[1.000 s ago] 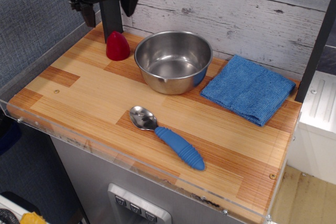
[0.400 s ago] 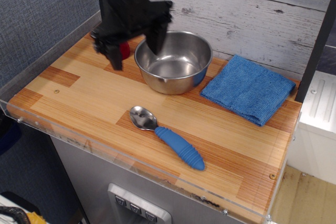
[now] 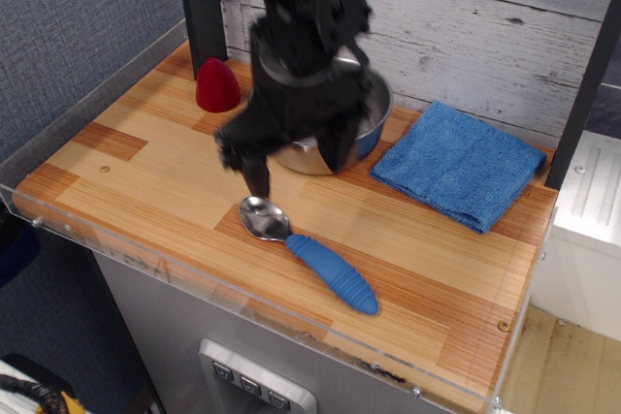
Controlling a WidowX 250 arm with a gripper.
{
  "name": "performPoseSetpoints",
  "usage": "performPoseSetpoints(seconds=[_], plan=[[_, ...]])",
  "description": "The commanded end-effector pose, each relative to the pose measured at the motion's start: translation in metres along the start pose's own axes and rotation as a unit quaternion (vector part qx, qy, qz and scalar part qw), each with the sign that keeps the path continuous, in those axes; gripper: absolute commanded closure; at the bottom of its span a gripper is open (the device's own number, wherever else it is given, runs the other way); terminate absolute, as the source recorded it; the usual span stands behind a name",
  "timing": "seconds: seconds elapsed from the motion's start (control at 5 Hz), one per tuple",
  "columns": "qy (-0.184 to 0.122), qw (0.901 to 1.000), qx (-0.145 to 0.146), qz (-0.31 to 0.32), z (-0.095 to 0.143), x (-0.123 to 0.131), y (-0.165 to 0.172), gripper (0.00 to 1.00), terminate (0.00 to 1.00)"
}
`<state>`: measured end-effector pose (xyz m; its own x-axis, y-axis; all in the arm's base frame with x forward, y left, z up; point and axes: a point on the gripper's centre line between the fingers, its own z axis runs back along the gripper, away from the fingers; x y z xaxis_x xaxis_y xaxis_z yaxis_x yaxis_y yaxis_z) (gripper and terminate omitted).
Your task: Move blue spoon to just below red vegetable
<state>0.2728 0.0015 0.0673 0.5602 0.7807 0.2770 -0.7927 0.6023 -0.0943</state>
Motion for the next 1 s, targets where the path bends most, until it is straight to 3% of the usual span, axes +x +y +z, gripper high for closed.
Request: performPoseSetpoints(seconds=[0.0,0.4,0.6,0.8], plan=[[0.020,0.9994,-0.016,-0.021,-0.020,-0.025,-0.003,0.00,0.00],[0.040,0.9988,-0.012,-0.028,-0.040,-0.045,-0.006,0.00,0.00],[0.038,0.9988,-0.010,-0.028,-0.044,-0.054,-0.007,1.00,0.00],[0.026,0.9993,-0.004,-0.026,-0.043,-0.053,-0.005,1.00,0.00]])
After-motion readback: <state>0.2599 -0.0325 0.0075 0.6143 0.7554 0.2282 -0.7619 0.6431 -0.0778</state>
